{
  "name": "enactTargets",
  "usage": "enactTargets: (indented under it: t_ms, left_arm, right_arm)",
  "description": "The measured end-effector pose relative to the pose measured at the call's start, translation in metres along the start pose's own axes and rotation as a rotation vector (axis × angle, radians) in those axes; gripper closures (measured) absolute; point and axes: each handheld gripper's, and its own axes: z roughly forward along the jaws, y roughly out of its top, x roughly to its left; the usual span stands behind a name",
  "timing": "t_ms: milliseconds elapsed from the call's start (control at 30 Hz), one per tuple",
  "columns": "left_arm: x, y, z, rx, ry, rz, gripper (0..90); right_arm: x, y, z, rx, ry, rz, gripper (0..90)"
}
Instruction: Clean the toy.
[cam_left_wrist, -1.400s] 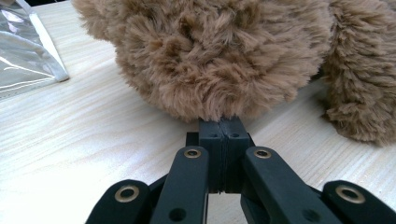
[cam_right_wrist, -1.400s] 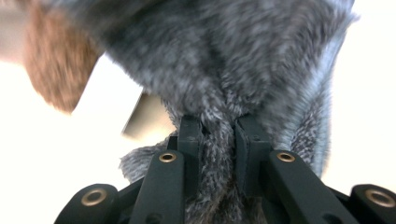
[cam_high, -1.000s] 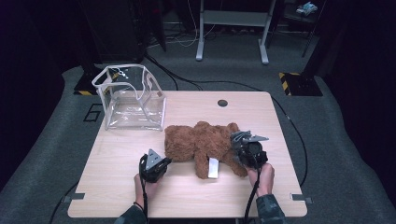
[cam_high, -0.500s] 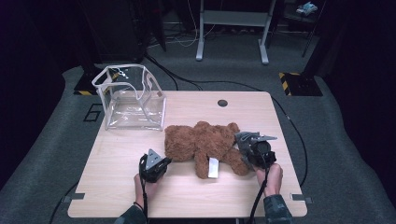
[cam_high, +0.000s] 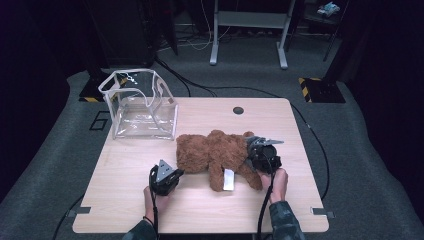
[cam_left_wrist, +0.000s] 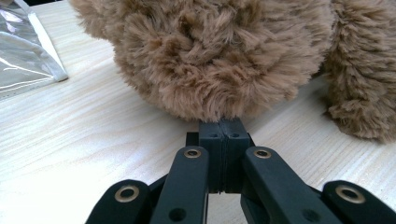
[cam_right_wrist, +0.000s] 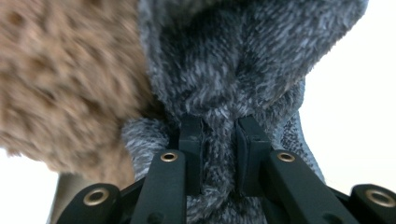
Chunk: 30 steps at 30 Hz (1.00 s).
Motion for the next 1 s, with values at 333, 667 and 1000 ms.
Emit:
enactTargets:
  t_ms: [333, 667, 1000]
  left_arm:
    - [0.000, 0.000, 0.000, 0.000, 0.003, -0.004, 89.7]
    - [0.000, 0.000, 0.001, 0.003, 0.006, -0.003, 89.7]
    - [0.000, 0.000, 0.001, -0.009, 0.008, -0.012, 89.7]
  right_arm:
    - [-0.018, -0.016, -0.004, 0.075, -0.106, -0.042, 75.7]
    - [0.006, 0.023, -0.038, -0.120, 0.044, -0.034, 75.6]
    - [-0.008, 0.005, 0.000, 0.017, -0.012, 0.016, 76.1]
